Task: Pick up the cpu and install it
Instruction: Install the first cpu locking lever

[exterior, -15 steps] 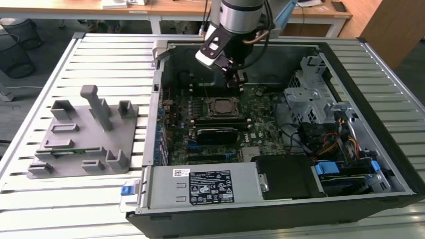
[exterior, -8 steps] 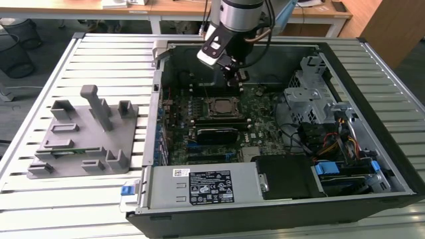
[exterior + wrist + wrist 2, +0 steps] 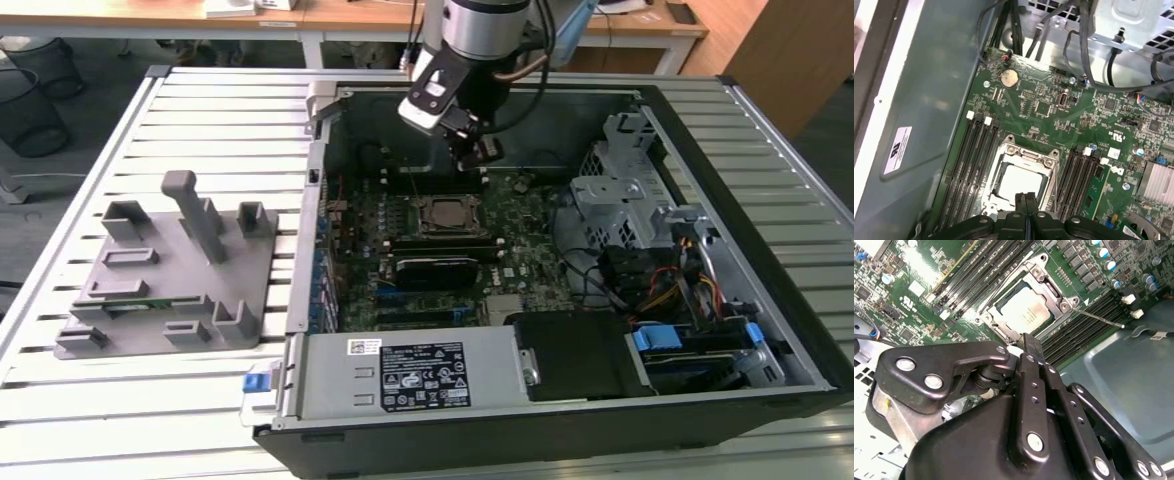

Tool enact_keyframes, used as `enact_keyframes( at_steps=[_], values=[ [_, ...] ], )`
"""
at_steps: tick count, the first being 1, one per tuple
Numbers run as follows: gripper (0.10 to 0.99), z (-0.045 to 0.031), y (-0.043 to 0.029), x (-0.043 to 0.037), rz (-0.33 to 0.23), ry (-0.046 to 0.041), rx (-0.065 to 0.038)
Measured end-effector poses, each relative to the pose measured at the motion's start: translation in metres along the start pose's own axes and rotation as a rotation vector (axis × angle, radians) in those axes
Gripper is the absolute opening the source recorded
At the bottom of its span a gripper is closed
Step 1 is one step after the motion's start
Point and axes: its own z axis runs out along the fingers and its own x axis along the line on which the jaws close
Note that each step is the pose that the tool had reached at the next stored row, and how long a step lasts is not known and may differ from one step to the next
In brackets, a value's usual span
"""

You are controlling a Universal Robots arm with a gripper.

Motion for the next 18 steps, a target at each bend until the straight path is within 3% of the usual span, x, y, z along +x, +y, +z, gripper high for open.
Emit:
enact_keyframes(
  at_steps=[6,18],
  values=[
    [0.106,0.0000,0.0000,0.0000,-0.078,-0.0015,0.002],
    [0.106,0.0000,0.0000,0.0000,-0.169,-0.0014,0.003]
  ],
)
